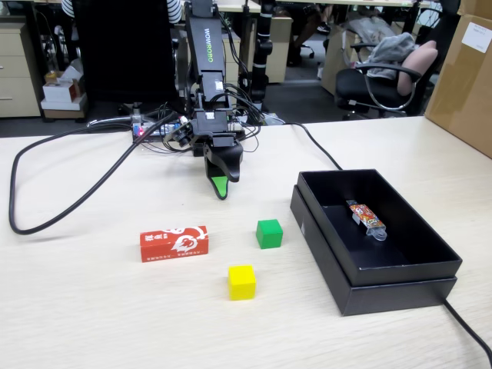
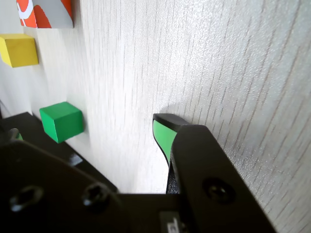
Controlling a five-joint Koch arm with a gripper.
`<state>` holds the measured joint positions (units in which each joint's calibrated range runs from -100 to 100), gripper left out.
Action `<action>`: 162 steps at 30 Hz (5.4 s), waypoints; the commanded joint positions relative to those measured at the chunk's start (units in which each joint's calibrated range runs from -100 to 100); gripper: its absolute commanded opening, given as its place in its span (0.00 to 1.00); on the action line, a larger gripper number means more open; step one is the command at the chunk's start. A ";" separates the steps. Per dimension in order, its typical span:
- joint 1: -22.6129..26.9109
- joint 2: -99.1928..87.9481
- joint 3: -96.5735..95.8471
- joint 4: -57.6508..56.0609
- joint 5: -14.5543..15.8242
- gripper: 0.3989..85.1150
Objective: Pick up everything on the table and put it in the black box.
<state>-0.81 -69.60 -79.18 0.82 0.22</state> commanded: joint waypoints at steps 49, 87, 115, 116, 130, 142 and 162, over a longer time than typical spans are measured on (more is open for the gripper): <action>-0.05 0.35 -0.60 -0.61 -0.10 0.59; -0.05 0.24 -0.51 -0.61 -0.10 0.59; -0.05 0.35 -0.51 -0.61 -0.10 0.59; 0.00 0.35 -0.60 -0.61 -0.10 0.59; 0.83 -1.94 -0.06 -3.28 0.10 0.59; 4.49 -14.56 27.77 -48.64 4.05 0.59; 4.05 26.63 71.74 -62.55 6.01 0.58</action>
<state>3.20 -42.50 -12.60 -60.61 5.54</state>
